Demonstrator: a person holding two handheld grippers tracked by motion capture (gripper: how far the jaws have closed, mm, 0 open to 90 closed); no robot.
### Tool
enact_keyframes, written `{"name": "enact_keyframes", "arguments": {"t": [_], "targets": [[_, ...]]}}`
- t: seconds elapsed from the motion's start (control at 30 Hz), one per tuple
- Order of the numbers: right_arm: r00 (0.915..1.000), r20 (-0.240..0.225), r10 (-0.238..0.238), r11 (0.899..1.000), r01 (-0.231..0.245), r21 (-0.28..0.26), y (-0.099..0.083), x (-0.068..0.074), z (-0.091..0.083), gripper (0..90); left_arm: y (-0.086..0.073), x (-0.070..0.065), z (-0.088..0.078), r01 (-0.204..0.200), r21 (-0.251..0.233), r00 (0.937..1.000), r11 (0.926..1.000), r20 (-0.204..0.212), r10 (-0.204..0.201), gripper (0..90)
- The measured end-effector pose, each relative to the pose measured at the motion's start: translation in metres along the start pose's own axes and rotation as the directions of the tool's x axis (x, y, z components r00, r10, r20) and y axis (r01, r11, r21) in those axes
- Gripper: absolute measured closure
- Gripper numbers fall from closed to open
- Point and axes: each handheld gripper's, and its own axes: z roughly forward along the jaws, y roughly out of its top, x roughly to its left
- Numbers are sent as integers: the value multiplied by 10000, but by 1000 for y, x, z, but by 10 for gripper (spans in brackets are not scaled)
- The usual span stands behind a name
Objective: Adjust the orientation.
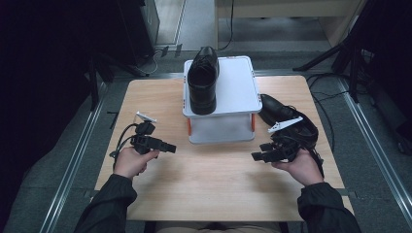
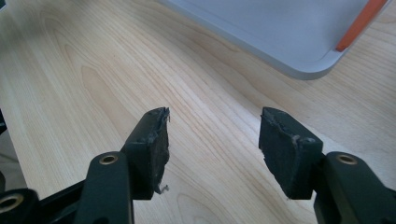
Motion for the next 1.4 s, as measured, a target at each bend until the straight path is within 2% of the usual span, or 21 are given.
{"name": "enact_keyframes", "arguments": {"t": [0.07, 0.1, 0.17, 0.27, 0.37, 0.4, 0.43, 0.47, 0.53, 0.73, 0.8, 0.83, 0.97, 1.0, 1.03, 1.1, 1.13, 1.3, 1.33, 1.4], "targets": [[10000, -1, 54, 10000, -54, 7, 0, -1, -1, 434, -1, 0, -1, -3, -10, 10000, 10000, -28, 3, 474], [9996, -136, 259, 9997, -260, -13, 0, -3, -4, 434, -2, 2, -3, 30, -87, 10000, 10000, 12, -30, 474], [9995, -177, 272, 9996, -272, -36, 0, -4, -6, 434, -2, 3, -4, 54, -98, 10000, 9999, 40, -54, 473], [9996, -84, 284, 9995, -285, -113, 3, -9, -15, 441, -4, 7, -4, 169, -201, 9998, 9997, 78, -167, 471], [9996, 260, 120, 9999, -120, -30, 13, -19, -31, 452, -4, 11, -1, 159, -96, 9998, 9998, 95, -158, 474], [9996, 260, 120, 9999, -120, -30, 13, -19, -31, 452, -4, 11, -1, 159, -96, 9998, 9998, 95, -158, 475], [9992, 345, 224, 9997, -221, -78, 18, -26, -40, 458, -5, 11, 0, 94, -146, 9999, 9999, 128, -92, 475], [9992, 345, 224, 9997, -221, -78, 18, -26, -40, 458, -5, 11, 0, 94, -146, 9999, 9999, 128, -92, 475], [9982, 493, 336, 9994, -332, -100, 26, -36, -52, 468, -5, 9, 0, 5, -180, 9998, 9998, 223, 0, 475], [9933, 859, 767, 9970, -775, 60, 33, -59, -65, 488, -5, 7, 1, -146, -182, 9995, 9997, 286, 152, 476], [9919, 919, 880, 9959, -894, 111, 34, -63, -66, 496, -5, 6, 1, -190, -195, 9994, 9996, 293, 196, 476], [9892, 1088, 979, 9948, -1003, 171, 34, -70, -69, 505, -5, 6, 2, -176, -200, 9995, 9996, 271, 181, 476], [9842, 1348, 1148, 9928, -1182, 174, 32, -82, -72, 532, -4, 5, 2, -215, -211, 9995, 9995, 229, 220, 476], [9842, 1348, 1148, 9928, -1182, 174, 32, -82, -72, 532, -4, 5, 2, -215, -211, 9995, 9995, 229, 220, 476], [9821, 1394, 1270, 9913, -1305, 160, 31, -89, -73, 542, -4, 6, 2, -299, -128, 9994, 9995, 180, 301, 476], [9795, 1456, 1395, 9894, -1439, 197, 30, -92, -73, 549, -4, 5, 3, -308, -127, 9994, 9994, 178, 311, 476], [9753, 1578, 1544, 9861, -1619, 363, 29, -98, -70, 562, -4, 5, 3, -374, -68, 9992, 9993, 156, 375, 476], [9736, 1599, 1632, 9831, -1740, 564, 28, -104, -64, 618, -4, 5, 4, -418, -31, 9991, 9991, 118, 418, 475], [9727, 1603, 1681, 9819, -1796, 606, 29, -106, -61, 670, -5, 4, 4, -420, -26, 9991, 9991, 95, 420, 475], [9713, 1546, 1806, 9782, -1938, 750, 30, -106, -59, 705, -5, 3, 4, -412, -63, 9991, 9991, 114, 413, 475]]}}
